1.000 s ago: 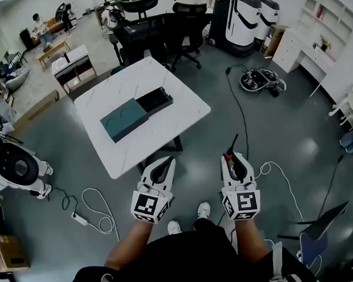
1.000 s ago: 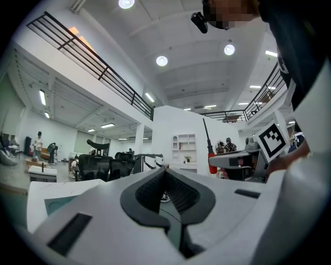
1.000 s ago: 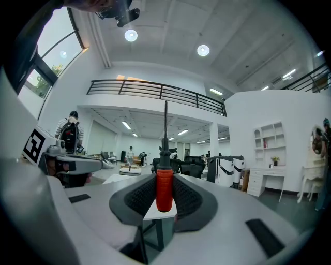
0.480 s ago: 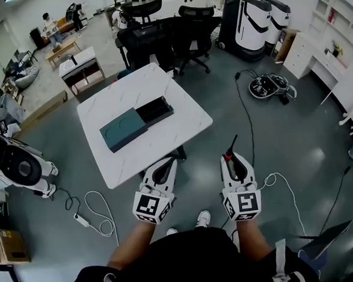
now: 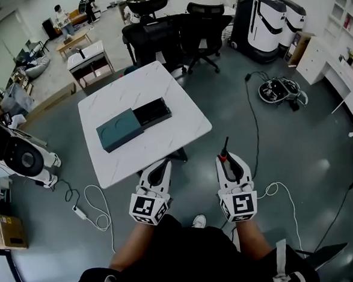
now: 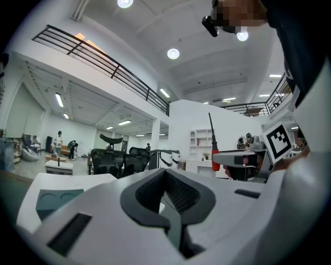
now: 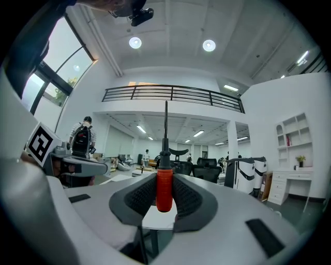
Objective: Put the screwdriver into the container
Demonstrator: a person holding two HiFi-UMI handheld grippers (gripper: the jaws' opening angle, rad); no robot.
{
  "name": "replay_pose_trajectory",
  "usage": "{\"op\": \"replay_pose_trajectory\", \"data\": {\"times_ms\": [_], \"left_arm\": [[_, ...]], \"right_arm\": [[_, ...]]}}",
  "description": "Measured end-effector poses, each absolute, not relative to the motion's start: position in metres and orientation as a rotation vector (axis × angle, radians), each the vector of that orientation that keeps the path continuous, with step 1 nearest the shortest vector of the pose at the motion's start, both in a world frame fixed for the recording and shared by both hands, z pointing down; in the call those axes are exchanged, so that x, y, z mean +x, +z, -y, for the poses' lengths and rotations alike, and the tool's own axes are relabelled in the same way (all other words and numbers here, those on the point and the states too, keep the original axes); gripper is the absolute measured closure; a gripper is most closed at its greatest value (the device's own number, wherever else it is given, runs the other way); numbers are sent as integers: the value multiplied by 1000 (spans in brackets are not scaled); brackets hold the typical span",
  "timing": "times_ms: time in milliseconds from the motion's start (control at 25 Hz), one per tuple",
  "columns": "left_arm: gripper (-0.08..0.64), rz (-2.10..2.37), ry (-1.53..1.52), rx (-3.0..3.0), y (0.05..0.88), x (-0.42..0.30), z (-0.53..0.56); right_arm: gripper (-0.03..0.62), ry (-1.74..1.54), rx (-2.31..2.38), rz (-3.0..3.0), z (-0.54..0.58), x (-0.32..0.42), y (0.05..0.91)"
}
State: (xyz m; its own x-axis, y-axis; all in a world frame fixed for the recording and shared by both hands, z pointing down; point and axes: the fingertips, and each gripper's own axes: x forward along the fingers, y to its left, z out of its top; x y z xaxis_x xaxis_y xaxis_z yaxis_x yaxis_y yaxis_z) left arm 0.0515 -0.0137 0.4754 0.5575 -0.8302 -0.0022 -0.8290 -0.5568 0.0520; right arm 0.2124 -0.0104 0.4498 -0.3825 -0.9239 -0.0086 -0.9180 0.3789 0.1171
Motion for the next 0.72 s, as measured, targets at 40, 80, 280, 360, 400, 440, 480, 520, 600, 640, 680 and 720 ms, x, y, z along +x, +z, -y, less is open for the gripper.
{"op": "replay_pose_trajectory", "data": {"times_ms": [40,80,280,360,400,440,480,520,600,640,680,720], "left_arm": [[554,1454,-38,2713,480,54,15],[554,1452,-37,2698,483,55,17],[554,1498,-44,2660,488,53,42],[554,1526,-48,2651,488,47,57],[554,1539,-49,2647,487,43,66],[554,1549,-52,2645,486,40,75],[554,1558,-57,2642,483,37,83],[554,1568,-65,2638,481,33,91],[554,1584,-78,2630,480,25,105],[554,1588,-80,2629,479,22,112],[554,1590,-79,2630,479,19,120],[554,1591,-77,2630,478,16,127]], "right_arm": [[488,-146,1703,2567,14,213,451],[488,-137,1691,2575,17,213,453],[488,-161,1633,2596,44,207,456],[488,-177,1616,2602,58,203,456],[488,-183,1609,2607,66,201,454],[488,-190,1601,2614,75,199,452],[488,-200,1590,2621,83,196,449],[488,-213,1577,2626,91,193,447],[488,-231,1556,2636,108,186,445],[488,-235,1552,2638,117,182,444],[488,-238,1552,2636,127,178,443],[488,-237,1555,2628,137,174,442]]}}
